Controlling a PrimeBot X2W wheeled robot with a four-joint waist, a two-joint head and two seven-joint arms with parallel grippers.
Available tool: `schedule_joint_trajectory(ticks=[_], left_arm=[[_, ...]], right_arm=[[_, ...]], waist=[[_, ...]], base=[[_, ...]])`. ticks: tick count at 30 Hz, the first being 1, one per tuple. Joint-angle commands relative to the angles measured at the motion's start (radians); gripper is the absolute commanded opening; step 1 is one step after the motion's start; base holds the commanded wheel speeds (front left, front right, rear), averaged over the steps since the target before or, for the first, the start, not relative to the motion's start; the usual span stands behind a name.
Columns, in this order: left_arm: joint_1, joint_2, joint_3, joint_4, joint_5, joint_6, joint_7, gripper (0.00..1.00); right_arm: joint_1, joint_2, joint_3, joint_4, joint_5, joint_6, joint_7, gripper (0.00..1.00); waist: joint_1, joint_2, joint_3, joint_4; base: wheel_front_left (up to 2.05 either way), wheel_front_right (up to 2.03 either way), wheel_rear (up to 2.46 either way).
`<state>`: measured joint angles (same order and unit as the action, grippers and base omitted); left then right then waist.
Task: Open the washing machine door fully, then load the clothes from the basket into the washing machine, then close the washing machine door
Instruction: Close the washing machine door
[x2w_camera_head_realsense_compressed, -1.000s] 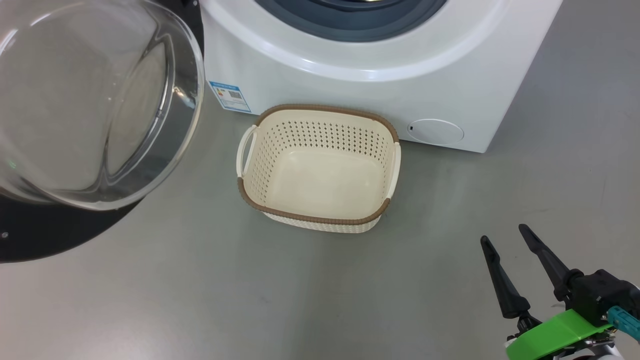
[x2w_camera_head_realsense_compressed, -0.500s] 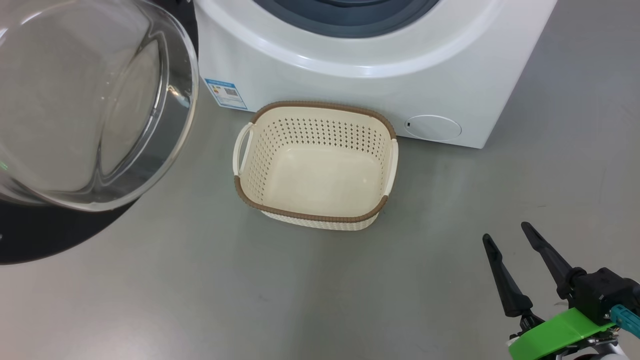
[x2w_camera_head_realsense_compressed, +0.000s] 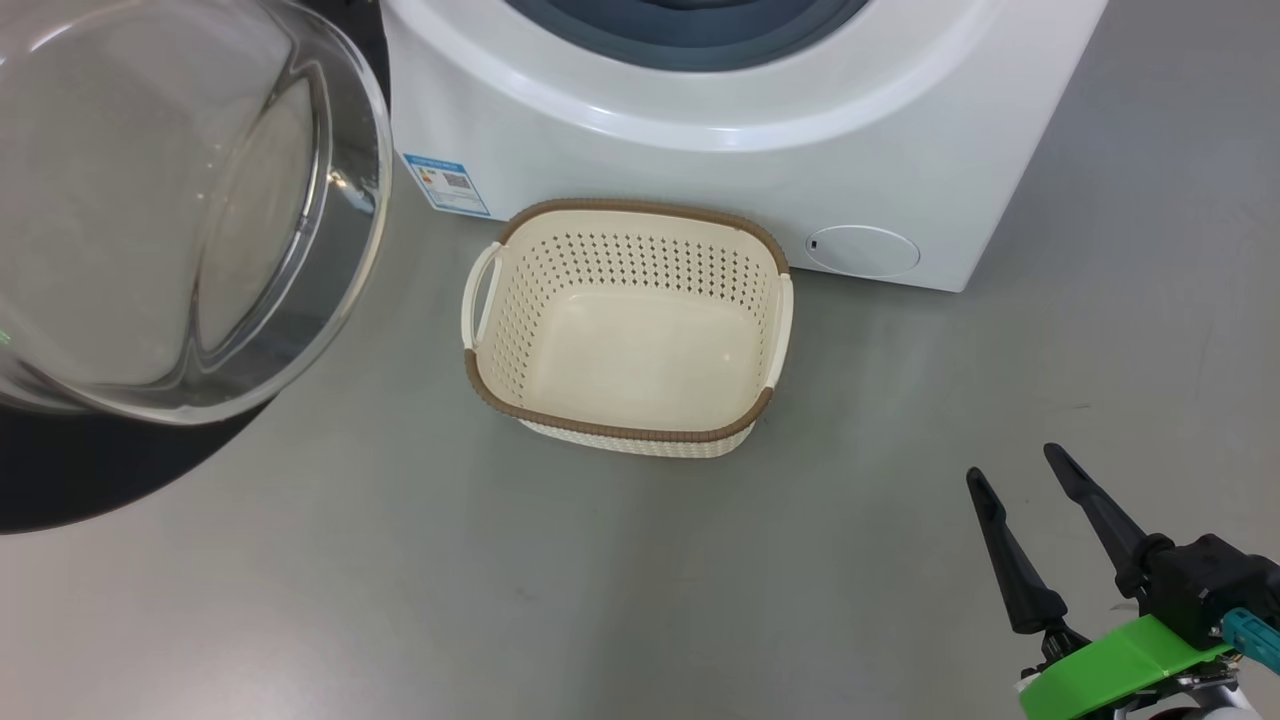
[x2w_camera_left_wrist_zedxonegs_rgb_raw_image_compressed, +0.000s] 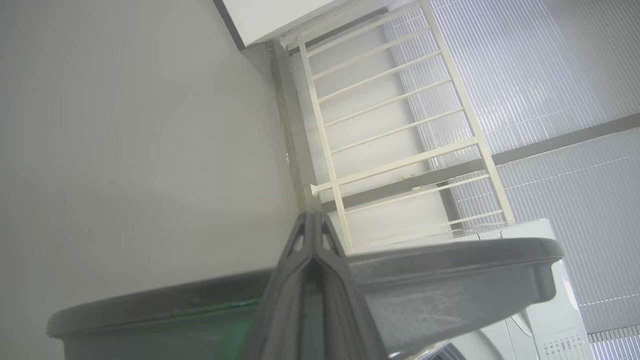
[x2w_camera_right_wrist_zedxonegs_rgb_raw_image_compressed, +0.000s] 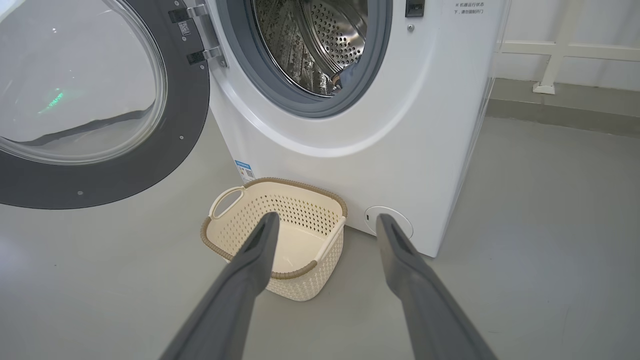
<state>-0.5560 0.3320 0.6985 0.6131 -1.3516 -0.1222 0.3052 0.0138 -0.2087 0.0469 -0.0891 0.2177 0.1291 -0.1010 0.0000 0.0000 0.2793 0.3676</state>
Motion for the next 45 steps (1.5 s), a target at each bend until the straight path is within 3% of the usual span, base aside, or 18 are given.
schedule_joint_trajectory(ticks=[1, 16, 25, 45], left_arm=[[0.019, 0.051, 0.008, -0.029, -0.007, -0.008, 0.019, 0.00], [0.040, 0.040, 0.000, -0.073, -0.029, 0.005, 0.078, 0.00], [0.066, 0.050, 0.003, -0.117, -0.065, 0.021, 0.157, 0.00], [0.123, 0.014, -0.019, -0.244, -0.169, 0.056, 0.355, 0.00]], right_arm=[[-0.017, -0.010, 0.020, -0.031, -0.004, 0.002, 0.001, 1.00], [-0.021, -0.018, 0.020, -0.039, 0.002, 0.002, 0.011, 1.00], [-0.023, -0.019, 0.020, -0.036, 0.004, 0.002, 0.008, 1.00], [-0.034, -0.010, 0.028, -0.015, 0.009, 0.002, 0.002, 1.00]], waist=[[0.0000, 0.0000, 0.001, 0.000], [0.0000, 0.0000, 0.017, 0.002], [0.0000, 0.0000, 0.027, 0.002], [0.0000, 0.0000, 0.019, 0.008]], base=[[0.00, 0.00, 0.00], [0.00, 0.00, 0.00], [0.00, 0.00, 0.00], [0.00, 0.00, 0.00]])
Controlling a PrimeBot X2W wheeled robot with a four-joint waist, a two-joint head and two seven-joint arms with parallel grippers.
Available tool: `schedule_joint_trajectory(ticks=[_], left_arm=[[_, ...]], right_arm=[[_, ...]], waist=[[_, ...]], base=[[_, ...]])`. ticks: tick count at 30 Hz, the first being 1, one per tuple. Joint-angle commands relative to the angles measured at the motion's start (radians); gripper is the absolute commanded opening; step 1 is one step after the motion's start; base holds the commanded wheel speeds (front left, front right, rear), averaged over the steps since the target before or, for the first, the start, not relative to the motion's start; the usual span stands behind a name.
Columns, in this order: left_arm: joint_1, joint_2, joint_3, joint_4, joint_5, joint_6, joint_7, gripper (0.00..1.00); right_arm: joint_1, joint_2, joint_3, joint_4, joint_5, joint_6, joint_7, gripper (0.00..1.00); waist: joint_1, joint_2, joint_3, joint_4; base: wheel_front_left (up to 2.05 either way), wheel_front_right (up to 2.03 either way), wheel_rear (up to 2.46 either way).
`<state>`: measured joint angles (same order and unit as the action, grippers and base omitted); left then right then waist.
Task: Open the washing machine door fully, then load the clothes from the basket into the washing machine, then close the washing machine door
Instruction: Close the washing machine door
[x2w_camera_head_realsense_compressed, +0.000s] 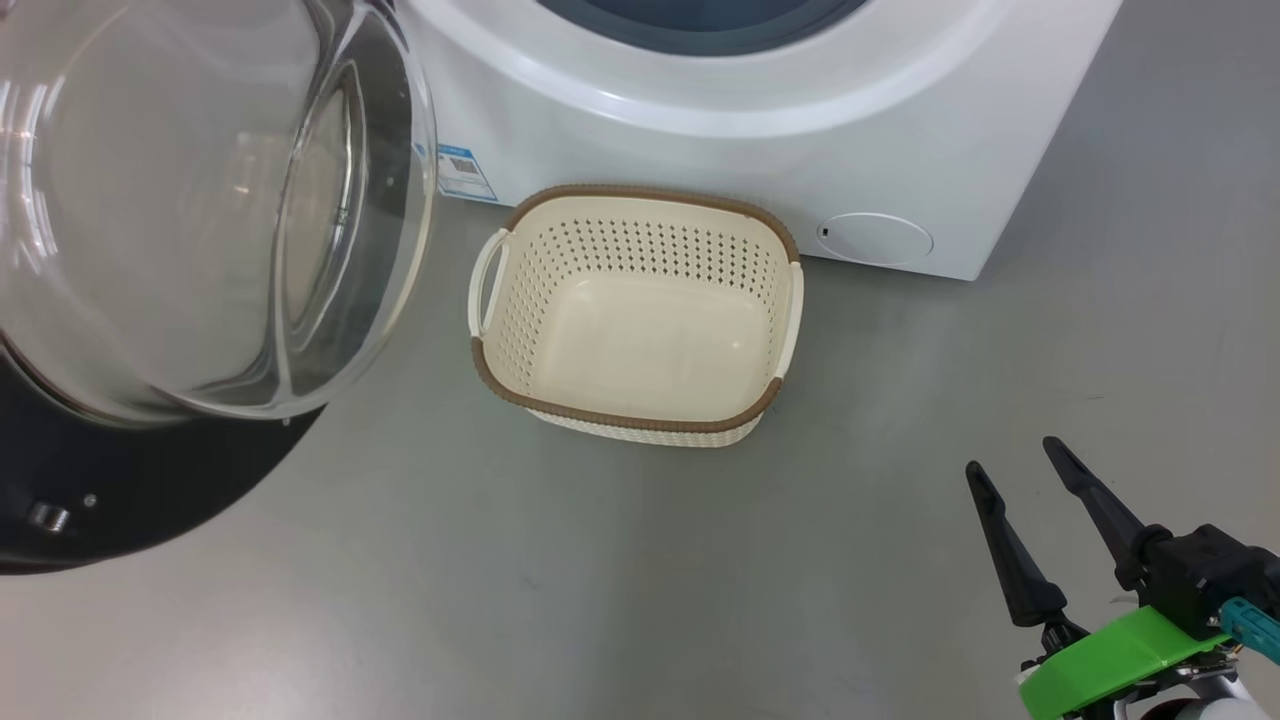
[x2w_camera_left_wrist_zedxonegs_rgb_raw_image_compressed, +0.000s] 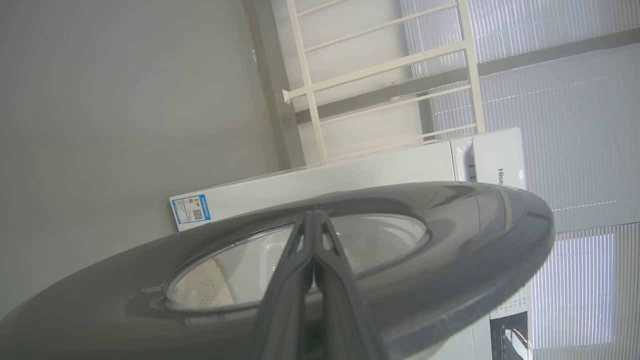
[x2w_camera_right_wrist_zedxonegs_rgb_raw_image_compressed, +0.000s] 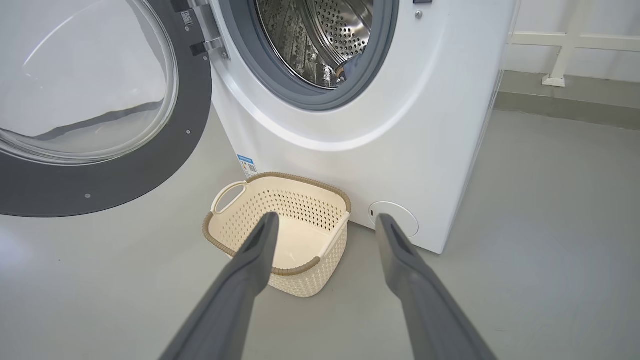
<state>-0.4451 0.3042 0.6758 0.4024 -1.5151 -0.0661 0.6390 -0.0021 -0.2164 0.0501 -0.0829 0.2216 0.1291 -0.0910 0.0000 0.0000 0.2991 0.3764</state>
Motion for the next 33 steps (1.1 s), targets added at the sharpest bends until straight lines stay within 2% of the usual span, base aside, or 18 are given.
schedule_joint_trajectory(ticks=[1, 18, 33], left_arm=[[0.015, 0.039, 0.004, -0.039, -0.014, 0.002, 0.032, 0.00], [0.096, 0.003, -0.030, -0.168, -0.103, 0.061, 0.220, 0.00], [0.136, -0.051, -0.099, -0.290, -0.111, 0.084, 0.292, 0.00]], right_arm=[[-0.019, -0.001, 0.025, -0.019, 0.005, 0.002, -0.010, 1.00], [-0.017, 0.020, 0.035, 0.027, 0.014, 0.002, -0.035, 1.00], [-0.013, 0.044, 0.054, 0.063, 0.020, 0.002, -0.060, 1.00]], waist=[[0.0000, 0.0000, -0.001, -0.002], [0.0000, 0.0000, -0.048, -0.020], [0.0000, 0.0000, -0.091, -0.076]], base=[[0.00, 0.00, 0.00], [0.00, 0.00, 0.00], [0.00, 0.00, 0.00]])
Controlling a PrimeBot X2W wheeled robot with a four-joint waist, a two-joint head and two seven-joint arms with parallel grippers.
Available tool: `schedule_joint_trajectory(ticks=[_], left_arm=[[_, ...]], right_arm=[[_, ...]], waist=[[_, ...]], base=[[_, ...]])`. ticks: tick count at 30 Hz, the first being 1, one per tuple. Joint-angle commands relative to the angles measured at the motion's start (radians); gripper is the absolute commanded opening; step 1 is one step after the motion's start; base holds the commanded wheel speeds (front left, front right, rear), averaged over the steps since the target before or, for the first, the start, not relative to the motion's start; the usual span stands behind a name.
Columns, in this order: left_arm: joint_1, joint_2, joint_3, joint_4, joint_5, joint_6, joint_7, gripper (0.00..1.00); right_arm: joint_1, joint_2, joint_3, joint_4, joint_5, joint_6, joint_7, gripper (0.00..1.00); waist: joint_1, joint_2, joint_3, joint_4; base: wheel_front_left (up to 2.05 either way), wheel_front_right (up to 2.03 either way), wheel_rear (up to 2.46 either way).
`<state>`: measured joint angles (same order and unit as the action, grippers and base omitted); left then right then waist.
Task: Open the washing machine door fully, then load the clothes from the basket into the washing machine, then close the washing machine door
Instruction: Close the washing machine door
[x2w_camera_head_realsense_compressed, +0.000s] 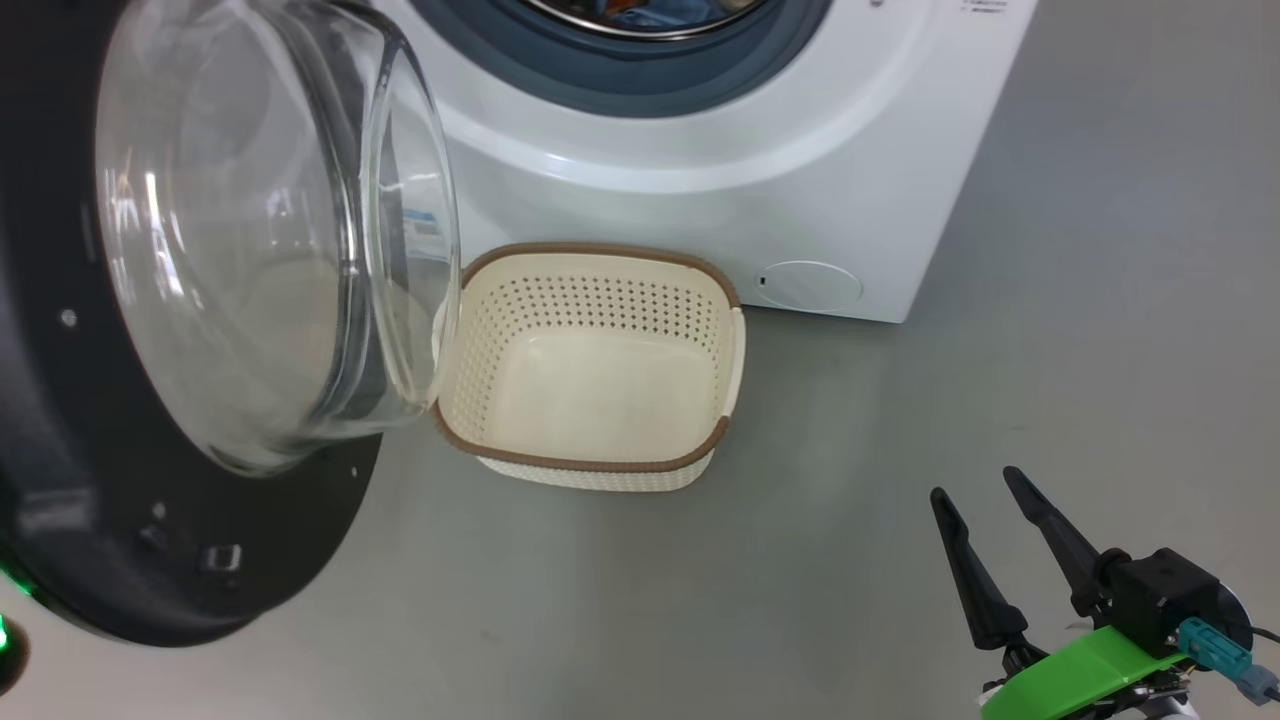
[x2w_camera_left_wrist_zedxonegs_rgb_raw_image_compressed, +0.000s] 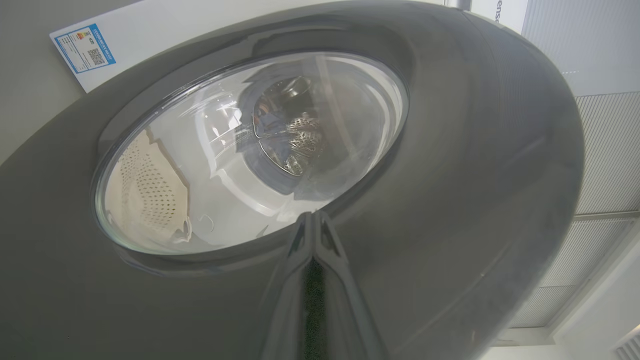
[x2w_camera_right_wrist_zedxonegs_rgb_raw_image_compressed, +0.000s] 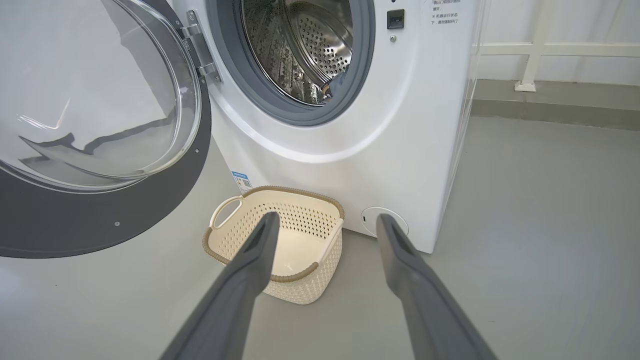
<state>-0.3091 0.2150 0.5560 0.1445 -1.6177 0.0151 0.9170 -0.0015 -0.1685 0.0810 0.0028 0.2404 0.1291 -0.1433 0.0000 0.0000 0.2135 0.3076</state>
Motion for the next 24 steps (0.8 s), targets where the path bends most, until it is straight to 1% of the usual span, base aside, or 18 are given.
schedule_joint_trajectory(ticks=[1, 17, 24], left_arm=[[0.000, 0.035, 0.013, -0.039, -0.008, 0.003, 0.019, 0.00], [-0.010, -0.038, -0.131, -0.167, -0.037, 0.035, 0.135, 0.00], [-0.037, -0.083, -0.160, -0.202, -0.052, 0.045, 0.131, 0.00]], right_arm=[[-0.015, -0.001, 0.024, -0.020, 0.001, 0.002, -0.009, 1.00], [-0.032, 0.022, 0.032, 0.023, 0.007, 0.002, -0.044, 1.00], [-0.043, 0.031, 0.035, 0.042, 0.011, 0.002, -0.058, 1.00]], waist=[[0.0000, 0.0000, -0.008, -0.013], [0.0000, 0.0000, -0.011, -0.069], [0.0000, 0.0000, -0.008, -0.099]], base=[[0.00, 0.00, 0.00], [0.00, 0.00, 0.00], [0.00, 0.00, 0.00]])
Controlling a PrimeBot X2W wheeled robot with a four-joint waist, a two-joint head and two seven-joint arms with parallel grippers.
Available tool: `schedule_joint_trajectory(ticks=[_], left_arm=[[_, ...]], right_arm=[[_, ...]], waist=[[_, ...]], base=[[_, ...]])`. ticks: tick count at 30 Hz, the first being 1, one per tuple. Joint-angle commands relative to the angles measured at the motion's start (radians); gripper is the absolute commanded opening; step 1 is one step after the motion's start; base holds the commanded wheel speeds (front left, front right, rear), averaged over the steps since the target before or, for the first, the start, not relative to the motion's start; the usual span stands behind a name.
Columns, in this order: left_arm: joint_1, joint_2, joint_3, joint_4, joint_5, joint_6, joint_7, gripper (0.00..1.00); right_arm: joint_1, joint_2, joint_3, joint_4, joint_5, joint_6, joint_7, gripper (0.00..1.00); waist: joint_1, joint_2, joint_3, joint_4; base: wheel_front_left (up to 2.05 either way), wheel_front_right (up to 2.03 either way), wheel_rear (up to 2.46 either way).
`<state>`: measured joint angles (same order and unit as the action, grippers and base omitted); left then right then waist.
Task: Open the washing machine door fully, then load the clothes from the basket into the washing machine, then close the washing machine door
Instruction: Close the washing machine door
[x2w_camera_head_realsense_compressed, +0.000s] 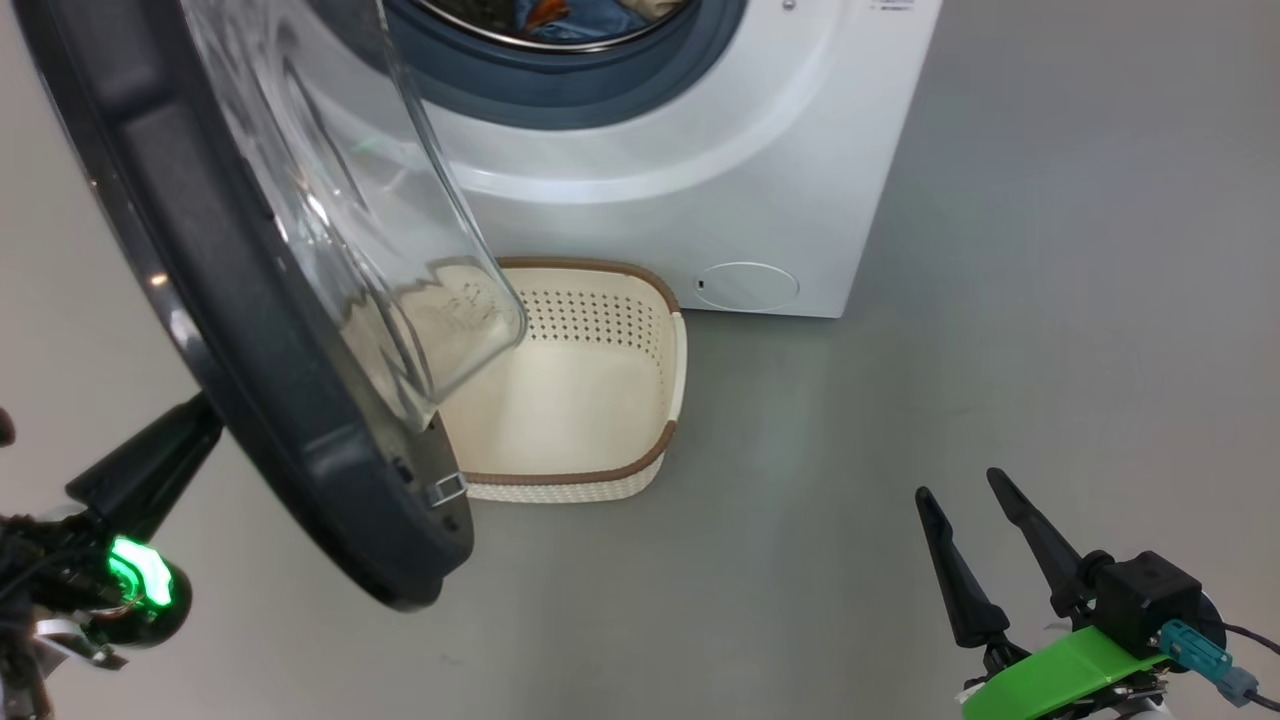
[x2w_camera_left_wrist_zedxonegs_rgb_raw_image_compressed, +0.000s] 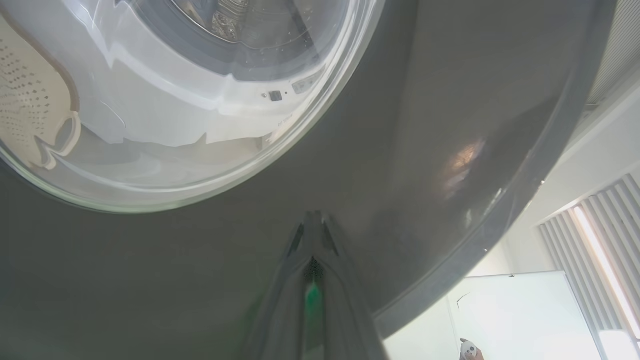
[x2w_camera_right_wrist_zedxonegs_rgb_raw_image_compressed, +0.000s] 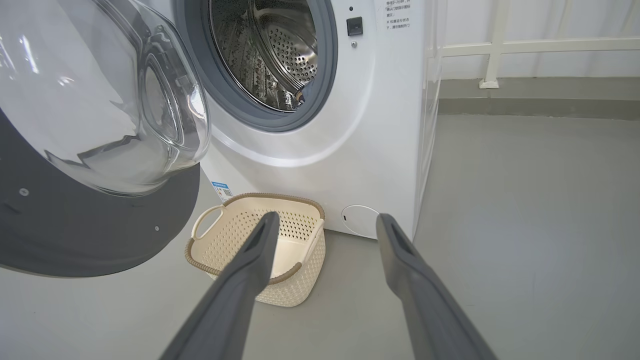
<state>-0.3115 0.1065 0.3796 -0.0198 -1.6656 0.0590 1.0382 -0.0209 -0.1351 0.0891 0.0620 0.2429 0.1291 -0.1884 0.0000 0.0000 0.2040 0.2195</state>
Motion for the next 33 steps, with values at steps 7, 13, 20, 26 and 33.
schedule_joint_trajectory(ticks=[7, 13, 20, 26, 33], left_arm=[[-0.064, -0.001, -0.015, -0.032, 0.007, -0.006, -0.010, 0.00], [-0.088, -0.017, -0.034, -0.029, 0.028, -0.016, -0.044, 0.00], [-0.141, -0.031, -0.048, 0.018, 0.044, -0.046, -0.095, 0.00], [-0.189, -0.036, -0.056, 0.058, 0.059, -0.068, -0.132, 0.00], [-0.250, -0.038, -0.045, 0.117, 0.096, -0.108, -0.204, 0.00]], right_arm=[[-0.038, 0.005, 0.028, 0.001, 0.013, 0.002, -0.027, 1.00], [-0.047, 0.010, 0.027, 0.014, 0.016, 0.002, -0.037, 1.00], [-0.061, 0.017, 0.027, 0.030, 0.020, 0.002, -0.049, 1.00], [-0.076, 0.024, 0.030, 0.039, 0.023, 0.002, -0.057, 1.00], [-0.086, 0.029, 0.030, 0.051, 0.027, 0.002, -0.065, 1.00]], waist=[[0.0000, 0.0000, 0.010, -0.063], [0.0000, 0.0000, 0.020, -0.106], [0.0000, 0.0000, 0.033, -0.165], [0.0000, 0.0000, 0.046, -0.211], [0.0000, 0.0000, 0.060, -0.252]], base=[[0.00, 0.00, 0.00], [0.00, 0.00, 0.00], [0.00, 0.00, 0.00], [0.00, 0.00, 0.00], [0.00, 0.00, 0.00]])
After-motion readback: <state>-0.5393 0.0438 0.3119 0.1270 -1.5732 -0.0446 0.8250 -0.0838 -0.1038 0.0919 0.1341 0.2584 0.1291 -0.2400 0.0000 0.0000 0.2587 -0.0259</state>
